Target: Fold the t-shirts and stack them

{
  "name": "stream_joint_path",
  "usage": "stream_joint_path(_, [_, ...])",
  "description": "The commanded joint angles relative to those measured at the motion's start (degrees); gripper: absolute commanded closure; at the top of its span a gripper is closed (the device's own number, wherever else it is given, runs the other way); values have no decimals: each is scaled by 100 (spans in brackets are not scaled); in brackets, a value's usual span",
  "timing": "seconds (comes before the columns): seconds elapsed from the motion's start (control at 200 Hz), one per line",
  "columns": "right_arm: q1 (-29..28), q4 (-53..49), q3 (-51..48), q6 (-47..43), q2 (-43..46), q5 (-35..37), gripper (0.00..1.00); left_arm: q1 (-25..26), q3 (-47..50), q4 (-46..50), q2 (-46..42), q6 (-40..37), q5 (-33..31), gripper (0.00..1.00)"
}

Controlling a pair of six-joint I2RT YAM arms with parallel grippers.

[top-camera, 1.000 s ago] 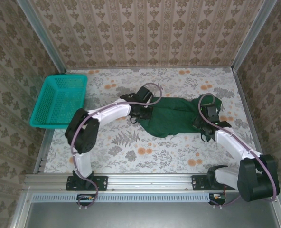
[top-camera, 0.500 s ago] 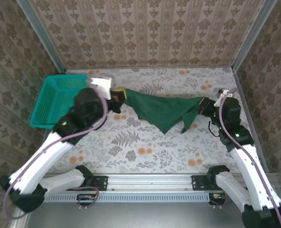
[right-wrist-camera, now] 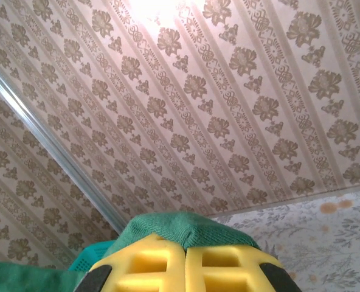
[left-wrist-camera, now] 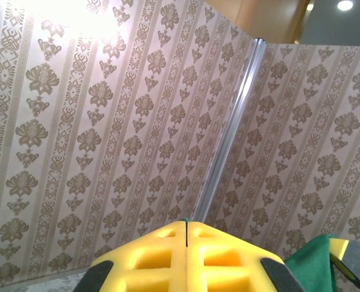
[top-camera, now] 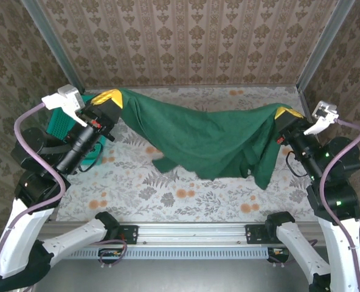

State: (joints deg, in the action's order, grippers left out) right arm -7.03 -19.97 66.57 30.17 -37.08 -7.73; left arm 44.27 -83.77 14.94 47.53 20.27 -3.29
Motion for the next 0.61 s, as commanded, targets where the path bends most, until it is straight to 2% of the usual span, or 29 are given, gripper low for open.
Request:
stream_joint_path(0.0, [-18,60,99,55,-156,-270,100,22,-230,-112,152,-71,-110,100])
stream_joint_path(0.14, [-14,135,56,173,-558,-119,100,-33,-621,256,653,-95,-1099,100])
stream_joint_path(0.205, [-18,64,82,170,-916,-7,100,-373,-939,531,1183,-5,-1344,100])
stream_joint_path(0.24, [-7,-66,137,164,-1180,141,100,-743,-1123,704,1516,249,-1184,100])
stream_joint_path(0.34, [14,-523,353,93,-2195,794,100,-2101,-1674,1154,2774,1350,-45,100])
stream_joint_path(0.43, [91,-529,380,27,-3240,1567,99,-2454,-2578,1548,4397,1463,30,100])
stream_joint_path(0.44, [108,-516,387,31,-3342,1650,98,-2464,-2756,1653,4614,1427,-14,97])
stream_joint_path(0.475, [197,-482,430,68,-3750,1901,89,-2483,-3511,2146,5423,1330,-130,75])
stream_joint_path(0.5, [279,-507,476,131,-4016,2046,77,-2505,-4175,2575,6032,1231,-137,55])
stream_joint_path(0.545, [488,-563,586,211,-4544,1952,54,-2527,-5843,3548,7128,1088,-247,26])
stream_joint_path(0.555, [539,-590,619,226,-4641,1909,50,-2528,-5936,3864,7426,1074,-323,23])
stream_joint_path(0.6, [737,-904,844,331,-4980,1701,40,-2516,-7725,4982,8471,1021,-429,7])
